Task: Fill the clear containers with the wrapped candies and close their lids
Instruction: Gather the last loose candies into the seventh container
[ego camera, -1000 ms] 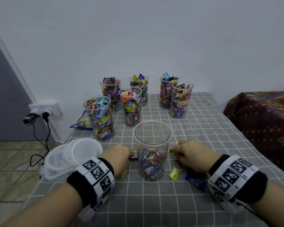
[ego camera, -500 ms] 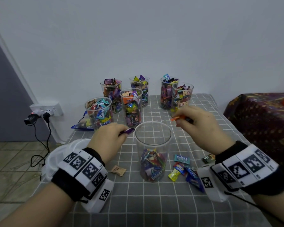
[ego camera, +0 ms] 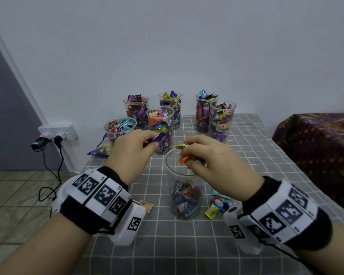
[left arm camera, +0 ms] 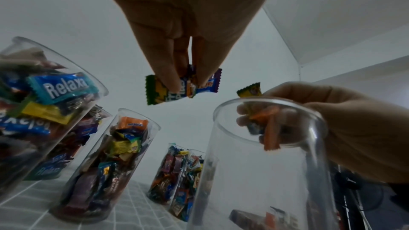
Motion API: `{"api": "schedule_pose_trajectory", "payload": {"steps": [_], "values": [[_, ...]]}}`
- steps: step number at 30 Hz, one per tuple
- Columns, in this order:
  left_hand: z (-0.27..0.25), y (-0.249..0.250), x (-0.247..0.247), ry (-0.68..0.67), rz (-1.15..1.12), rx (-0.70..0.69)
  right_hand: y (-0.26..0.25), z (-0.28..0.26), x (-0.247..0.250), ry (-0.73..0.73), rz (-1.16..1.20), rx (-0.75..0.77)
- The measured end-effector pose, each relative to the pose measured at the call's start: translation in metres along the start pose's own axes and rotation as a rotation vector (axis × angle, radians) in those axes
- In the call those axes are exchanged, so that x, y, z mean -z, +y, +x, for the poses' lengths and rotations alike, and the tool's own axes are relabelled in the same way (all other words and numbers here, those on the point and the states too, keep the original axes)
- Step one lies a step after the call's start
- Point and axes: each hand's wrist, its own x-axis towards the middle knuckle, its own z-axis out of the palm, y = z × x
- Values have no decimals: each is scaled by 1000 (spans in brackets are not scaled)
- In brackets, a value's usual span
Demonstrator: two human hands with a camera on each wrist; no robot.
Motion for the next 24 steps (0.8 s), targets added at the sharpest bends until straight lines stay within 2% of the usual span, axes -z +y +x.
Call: {"api": "schedule_pose_trajectory", "payload": {"steps": [5,10,13,17,20,24], "values": [[1,6,-3,3,-102,-20,-3,-3,2,-29,56,-37],[3,15,-6,0,-193,-44,-1,-13,0,9,429,-173],[5,24,-7,14,-277,-62,6,-22,-12,-22,637,-328],[5,35,-15,-28,-465,-56,10,-29,-30,-63,816,-428],[3,39,-25,-88,-537,-29,13,-30,-39,-63,875,-458],[1,39,-32,-191,-513,-33,17,-30,-40,-31,804,-436]]}}
